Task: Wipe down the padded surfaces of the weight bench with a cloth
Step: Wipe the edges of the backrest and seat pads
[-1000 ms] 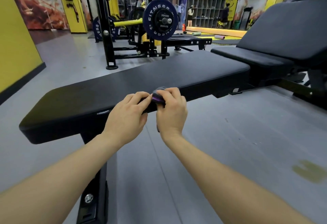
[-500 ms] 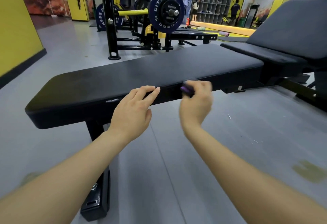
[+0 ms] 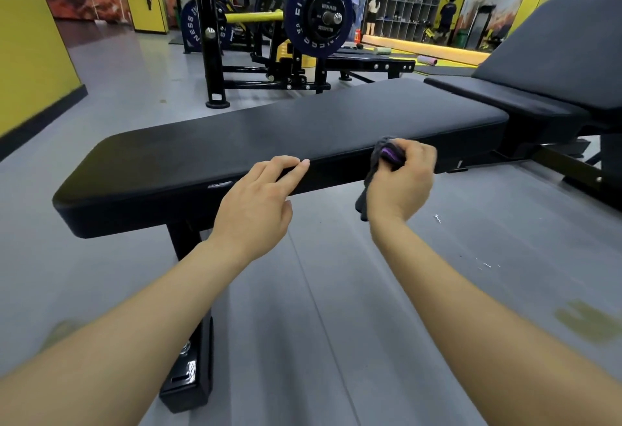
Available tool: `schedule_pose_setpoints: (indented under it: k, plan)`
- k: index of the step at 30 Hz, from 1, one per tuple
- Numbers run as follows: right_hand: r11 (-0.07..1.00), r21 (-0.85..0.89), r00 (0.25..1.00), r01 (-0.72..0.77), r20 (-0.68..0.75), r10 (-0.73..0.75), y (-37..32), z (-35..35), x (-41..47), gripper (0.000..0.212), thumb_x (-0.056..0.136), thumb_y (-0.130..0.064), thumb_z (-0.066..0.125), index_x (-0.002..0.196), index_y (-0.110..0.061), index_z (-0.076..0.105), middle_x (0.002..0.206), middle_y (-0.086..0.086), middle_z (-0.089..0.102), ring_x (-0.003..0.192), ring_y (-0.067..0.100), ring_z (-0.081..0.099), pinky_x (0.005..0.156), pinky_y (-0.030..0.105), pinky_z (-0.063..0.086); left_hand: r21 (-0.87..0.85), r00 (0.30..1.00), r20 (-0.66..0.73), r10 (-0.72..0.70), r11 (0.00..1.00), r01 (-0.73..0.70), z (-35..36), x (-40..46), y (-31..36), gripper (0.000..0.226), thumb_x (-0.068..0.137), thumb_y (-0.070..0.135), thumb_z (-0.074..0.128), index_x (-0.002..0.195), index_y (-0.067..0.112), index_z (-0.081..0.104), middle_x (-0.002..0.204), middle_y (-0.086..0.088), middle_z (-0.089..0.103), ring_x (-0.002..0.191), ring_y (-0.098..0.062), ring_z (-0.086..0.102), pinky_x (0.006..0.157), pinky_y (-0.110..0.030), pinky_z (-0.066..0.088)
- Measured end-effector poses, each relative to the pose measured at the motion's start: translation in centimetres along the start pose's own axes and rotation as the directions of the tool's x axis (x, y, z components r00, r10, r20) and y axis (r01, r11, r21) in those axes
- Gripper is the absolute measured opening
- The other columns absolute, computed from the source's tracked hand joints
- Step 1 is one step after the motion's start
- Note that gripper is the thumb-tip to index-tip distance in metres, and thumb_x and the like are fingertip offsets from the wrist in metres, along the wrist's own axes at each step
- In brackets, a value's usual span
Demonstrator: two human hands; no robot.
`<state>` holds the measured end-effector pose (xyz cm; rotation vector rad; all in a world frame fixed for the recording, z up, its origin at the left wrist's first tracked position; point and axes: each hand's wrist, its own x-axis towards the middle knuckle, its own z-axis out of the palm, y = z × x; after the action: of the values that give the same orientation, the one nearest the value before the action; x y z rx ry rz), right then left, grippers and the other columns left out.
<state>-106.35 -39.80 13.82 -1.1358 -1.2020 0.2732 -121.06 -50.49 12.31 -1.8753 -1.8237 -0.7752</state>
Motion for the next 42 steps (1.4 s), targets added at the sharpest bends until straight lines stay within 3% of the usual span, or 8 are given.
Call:
schedule_pose_setpoints:
  k: [6, 11, 16, 22, 32, 35, 37, 42]
  plan:
    - [0.930, -0.043, 0.911, 0.364, 0.221, -0.347, -0.6, 0.0, -2.9, 0.034, 0.070, 0.009, 0.058, 0.090, -0.016, 0.067, 0.099, -0.003, 0.060, 0.082, 0.022, 0.050, 0.058, 0.025, 0.031, 0.047, 0.998, -0.044, 0.046, 0.998, -0.044, 0.2, 0.0, -0.2, 0.062, 0.077, 0.001, 0.061, 0.136, 0.017, 0.049, 0.127, 0.004, 0.052, 0.109, -0.020, 0.050, 0.077, -0.030, 0.050]
    - [0.999, -0.032, 0.998, 0.045, 0.045, -0.043, 3.2, -2.0, 2.7, 0.026, 0.074, 0.006, 0.052, 0.087, -0.010, 0.068, 0.103, 0.006, 0.060, 0.087, 0.027, 0.058, 0.062, 0.016, 0.029, 0.060, 0.997, -0.070, 0.030, 0.998, -0.026, 0.4, 0.1, 0.3, 0.062, 0.075, -0.001, 0.060, 0.133, 0.016, 0.052, 0.123, 0.003, 0.055, 0.106, -0.021, 0.051, 0.071, -0.030, 0.051]
    - [0.990, 0.001, 0.986, -0.143, -0.087, 0.142, 3.4, -1.2, 3.6, 0.027, 0.073, 0.011, 0.049, 0.086, -0.008, 0.063, 0.106, 0.006, 0.056, 0.088, 0.033, 0.054, 0.060, 0.017, 0.026, 0.054, 0.999, -0.052, 0.006, 0.999, -0.003, 0.5, 0.1, 0.5, 0.064, 0.076, -0.001, 0.059, 0.136, 0.017, 0.048, 0.126, 0.004, 0.051, 0.110, -0.018, 0.046, 0.064, -0.029, 0.051]
    - [0.940, 0.022, 0.919, 0.340, 0.204, -0.337, 1.9, -1.4, -0.3, 0.036, 0.062, 0.017, 0.049, 0.078, -0.012, 0.065, 0.092, -0.001, 0.059, 0.079, 0.025, 0.051, 0.064, 0.014, 0.034, 0.096, 0.997, -0.077, 0.004, 0.995, 0.003, 0.8, -0.1, 0.8, 0.067, 0.072, -0.004, 0.062, 0.135, 0.014, 0.050, 0.123, 0.002, 0.054, 0.108, -0.018, 0.045, 0.067, -0.029, 0.051]
    - [0.997, -0.052, 0.998, -0.063, -0.027, 0.062, 1.3, -1.1, 2.5, 0.024, 0.080, -0.002, 0.059, 0.098, -0.017, 0.065, 0.110, -0.001, 0.058, 0.091, 0.026, 0.055, 0.063, 0.016, 0.026, 0.080, 0.997, 0.052, -0.051, 0.996, 0.047, -0.8, -0.3, 0.1, 0.061, 0.087, 0.015, 0.053, 0.144, 0.027, 0.033, 0.137, 0.014, 0.037, 0.123, -0.011, 0.035, 0.068, -0.021, 0.037]
    - [0.982, -0.028, 0.973, 0.185, 0.145, -0.179, -1.8, 0.5, -3.0, 0.031, 0.073, 0.004, 0.060, 0.091, -0.020, 0.068, 0.102, -0.005, 0.061, 0.082, 0.025, 0.052, 0.060, 0.020, 0.025, 0.107, 0.994, 0.022, -0.105, 0.989, 0.102, -1.8, -1.4, -1.7, 0.061, 0.084, 0.014, 0.056, 0.142, 0.026, 0.038, 0.134, 0.011, 0.041, 0.120, -0.013, 0.038, 0.071, -0.024, 0.041]
    - [0.918, 0.035, 0.868, 0.394, 0.314, -0.384, -3.9, 1.8, -7.8, 0.027, 0.073, 0.001, 0.061, 0.088, -0.020, 0.068, 0.097, -0.008, 0.063, 0.077, 0.023, 0.050, 0.058, 0.024, 0.033, 0.127, 0.995, 0.001, -0.101, 0.987, 0.100, -2.3, -2.4, -2.6, 0.059, 0.079, 0.010, 0.060, 0.135, 0.021, 0.048, 0.130, 0.007, 0.047, 0.116, -0.018, 0.045, 0.071, -0.030, 0.046]
    - [0.887, 0.048, 0.810, 0.459, 0.388, -0.440, -5.0, 2.1, -8.9, 0.019, 0.079, -0.010, 0.063, 0.091, -0.024, 0.067, 0.100, -0.013, 0.061, 0.085, 0.019, 0.052, 0.051, 0.026, 0.040, 0.168, 0.997, -0.020, -0.071, 0.983, 0.073, -3.0, -3.8, -4.4, 0.061, 0.075, 0.006, 0.064, 0.134, 0.018, 0.050, 0.126, 0.003, 0.052, 0.109, -0.023, 0.051, 0.073, -0.031, 0.047]
